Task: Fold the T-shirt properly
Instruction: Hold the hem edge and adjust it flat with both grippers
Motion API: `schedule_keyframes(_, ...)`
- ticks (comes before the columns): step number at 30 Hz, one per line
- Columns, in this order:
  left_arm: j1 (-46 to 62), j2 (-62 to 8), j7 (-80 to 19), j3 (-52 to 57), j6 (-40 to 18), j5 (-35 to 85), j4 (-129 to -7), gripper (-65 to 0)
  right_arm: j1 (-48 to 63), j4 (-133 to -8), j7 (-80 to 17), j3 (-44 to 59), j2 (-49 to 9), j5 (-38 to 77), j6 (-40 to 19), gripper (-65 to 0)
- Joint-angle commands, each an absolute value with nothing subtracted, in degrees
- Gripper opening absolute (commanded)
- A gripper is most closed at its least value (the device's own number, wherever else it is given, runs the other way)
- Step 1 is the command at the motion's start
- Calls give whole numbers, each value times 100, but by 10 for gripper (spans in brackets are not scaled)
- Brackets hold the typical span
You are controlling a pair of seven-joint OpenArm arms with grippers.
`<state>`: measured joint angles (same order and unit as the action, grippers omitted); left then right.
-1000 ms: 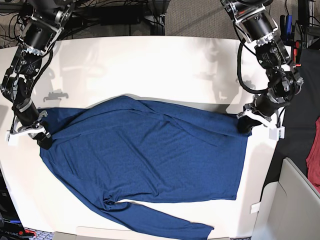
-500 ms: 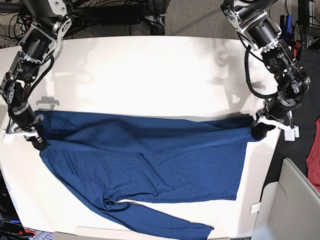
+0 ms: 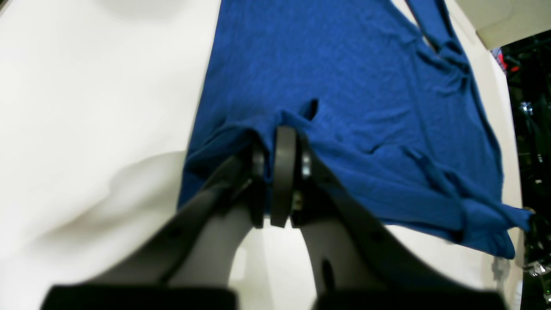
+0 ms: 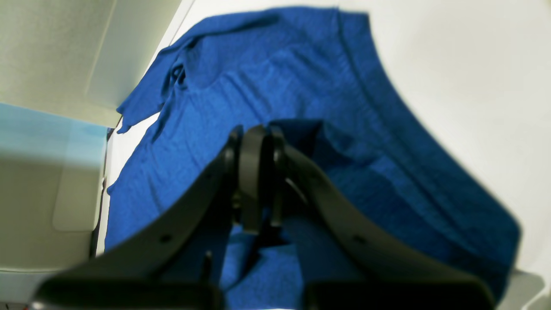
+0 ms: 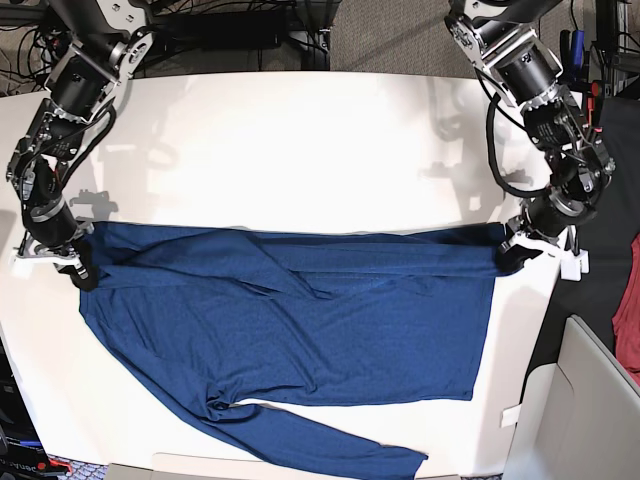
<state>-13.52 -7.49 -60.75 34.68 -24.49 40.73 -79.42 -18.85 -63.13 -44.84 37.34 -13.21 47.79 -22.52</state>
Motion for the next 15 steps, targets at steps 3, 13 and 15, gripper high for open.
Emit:
schedule_keyframes(3, -1446, -857, -5947, 3477, -2484, 4171, -8066, -513, -2000, -6440, -4338, 3741, -1455, 4884, -2325, -597)
schedule_keyframes(13, -1059, -980, -6088, 3477, -1903, 4259, -8892, -452, -1657, -7020, -4611, 3767, -1455, 4971, -2325, -402)
schedule_keyframes(15, -848, -963, -6211, 3468, -1903, 4426, -9121, -452, -1455, -7248, -4629, 3776, -1473, 5121, -2325, -402)
